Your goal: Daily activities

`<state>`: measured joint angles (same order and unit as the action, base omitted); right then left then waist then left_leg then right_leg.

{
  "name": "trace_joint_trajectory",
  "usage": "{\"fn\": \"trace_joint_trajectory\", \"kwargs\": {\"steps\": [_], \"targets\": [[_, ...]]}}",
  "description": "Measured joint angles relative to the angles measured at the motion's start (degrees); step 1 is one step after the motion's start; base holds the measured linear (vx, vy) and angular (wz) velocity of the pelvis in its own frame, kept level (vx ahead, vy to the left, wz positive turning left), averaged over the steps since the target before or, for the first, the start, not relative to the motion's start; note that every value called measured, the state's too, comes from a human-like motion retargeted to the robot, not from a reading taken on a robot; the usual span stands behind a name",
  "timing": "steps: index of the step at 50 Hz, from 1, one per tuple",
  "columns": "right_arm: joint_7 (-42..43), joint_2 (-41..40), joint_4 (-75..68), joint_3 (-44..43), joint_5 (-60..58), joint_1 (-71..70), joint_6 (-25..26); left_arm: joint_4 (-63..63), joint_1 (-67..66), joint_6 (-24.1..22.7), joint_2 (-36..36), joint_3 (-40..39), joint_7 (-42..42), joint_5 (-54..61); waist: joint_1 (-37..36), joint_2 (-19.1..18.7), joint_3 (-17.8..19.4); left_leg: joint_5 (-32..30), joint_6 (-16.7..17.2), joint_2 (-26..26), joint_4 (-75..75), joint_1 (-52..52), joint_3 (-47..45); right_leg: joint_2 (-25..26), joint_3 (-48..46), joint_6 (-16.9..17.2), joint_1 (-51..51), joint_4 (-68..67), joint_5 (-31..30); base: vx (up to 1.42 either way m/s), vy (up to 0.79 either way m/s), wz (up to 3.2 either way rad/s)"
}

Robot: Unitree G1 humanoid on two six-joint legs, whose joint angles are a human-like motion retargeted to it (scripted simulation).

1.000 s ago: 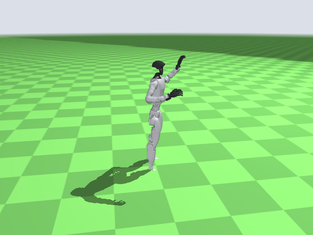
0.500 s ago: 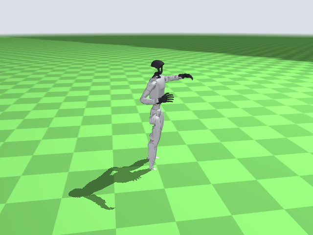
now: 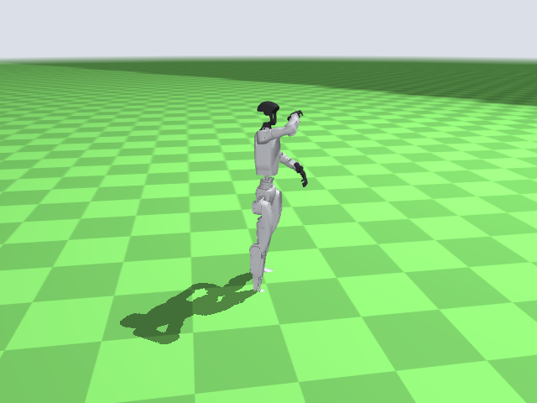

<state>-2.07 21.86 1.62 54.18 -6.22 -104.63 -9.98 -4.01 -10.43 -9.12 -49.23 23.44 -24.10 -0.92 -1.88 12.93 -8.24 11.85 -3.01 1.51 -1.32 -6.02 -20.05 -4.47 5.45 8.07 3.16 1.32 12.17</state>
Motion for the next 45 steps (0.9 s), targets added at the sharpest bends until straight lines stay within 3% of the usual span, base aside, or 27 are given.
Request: {"fn": "trace_joint_trajectory", "kwargs": {"steps": [7, 16, 33, 45], "targets": [[-2.07, -11.67, -14.15, 8.52, -2.97, -15.08, -0.71, 5.38, 5.48, -0.41, 4.36, 7.02, 1.49, 1.28, -0.43, -0.91, 0.72, 0.21, -0.46, 0.12, 1.73, 0.07, -0.46, 0.16, 1.21, 0.33, -0.24, 0.69, -0.72, -0.02, -0.03, -0.25], [-3.89, -13.41, -12.59, 12.94, -3.87, -17.23, -2.13, 8.72, 7.49, -0.44, 6.01, 9.74, 1.82, 3.09, 0.18, -1.87, 0.28, 0.65, -1.36, -0.05, 3.45, 0.49, -2.25, 0.27, 3.03, 1.46, 0.78, 0.71, -1.62, -0.03, 0.0, -0.32], [-6.15, 2.68, 8.53, 12.77, 7.05, -3.48, -1.12, 14.9, 1.36, 2.08, 10.93, 4.78, 3.1, 6.82, 6.84, -4.61, -3.02, -0.81, -4.25, -2.35, 2.35, 0.09, -7.98, 0.04, 7.43, 4.91, 4.45, 0.74, -4.08, -0.02, 0.03, -0.45], [-21.06, 13.2, 12.94, 17.82, 25.27, 15.16, 6.3, 16.22, -1.65, 4.41, 7.86, 5.56, -2.63, 16.57, 12.04, -9.03, -4.94, -4.18, -5.93, -4.37, -1.33, -0.56, -13.28, 1.84, 10.27, 6.93, 8.25, 0.83, -7.09, -0.01, 0.01, -0.6]]}}
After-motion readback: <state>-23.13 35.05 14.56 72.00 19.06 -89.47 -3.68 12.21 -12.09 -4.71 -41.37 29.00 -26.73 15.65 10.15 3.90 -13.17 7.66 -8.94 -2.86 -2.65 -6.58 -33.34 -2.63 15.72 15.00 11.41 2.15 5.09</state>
